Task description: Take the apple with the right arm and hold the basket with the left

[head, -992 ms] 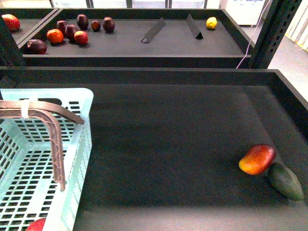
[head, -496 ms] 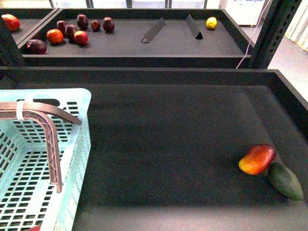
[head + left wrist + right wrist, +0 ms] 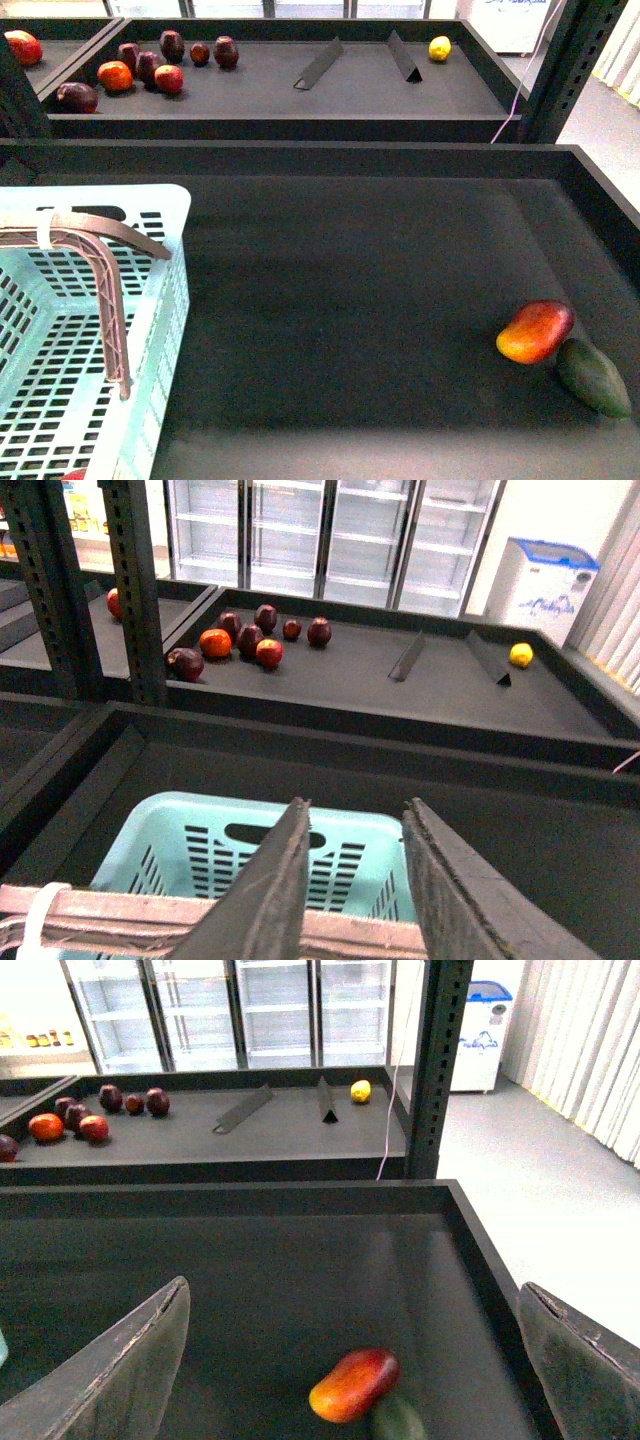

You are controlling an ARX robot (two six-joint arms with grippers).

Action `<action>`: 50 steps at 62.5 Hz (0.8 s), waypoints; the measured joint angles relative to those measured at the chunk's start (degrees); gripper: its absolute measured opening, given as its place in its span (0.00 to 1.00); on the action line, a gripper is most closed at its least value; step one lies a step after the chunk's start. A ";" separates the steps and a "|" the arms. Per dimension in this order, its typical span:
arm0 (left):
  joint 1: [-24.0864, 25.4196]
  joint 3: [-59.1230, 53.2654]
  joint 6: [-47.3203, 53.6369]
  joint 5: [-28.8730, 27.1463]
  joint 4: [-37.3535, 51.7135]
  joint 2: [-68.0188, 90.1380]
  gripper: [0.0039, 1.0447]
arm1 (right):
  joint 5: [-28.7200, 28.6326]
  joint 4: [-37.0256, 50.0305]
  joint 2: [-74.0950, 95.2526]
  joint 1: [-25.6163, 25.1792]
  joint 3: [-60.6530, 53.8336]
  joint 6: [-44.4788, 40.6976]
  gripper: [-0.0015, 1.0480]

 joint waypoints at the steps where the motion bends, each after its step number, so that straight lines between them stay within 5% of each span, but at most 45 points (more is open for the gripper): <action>1: 0.00 -0.74 0.81 -0.02 -0.46 -0.85 0.18 | 0.00 0.00 0.00 0.00 0.00 0.00 0.92; 7: 0.00 -2.58 2.51 -0.02 -2.16 -4.35 0.02 | 0.00 0.00 0.00 0.00 0.00 0.00 0.92; 50: 0.00 -8.48 3.91 -0.04 -18.93 -28.26 0.03 | 0.00 0.00 0.00 0.00 0.00 0.00 0.92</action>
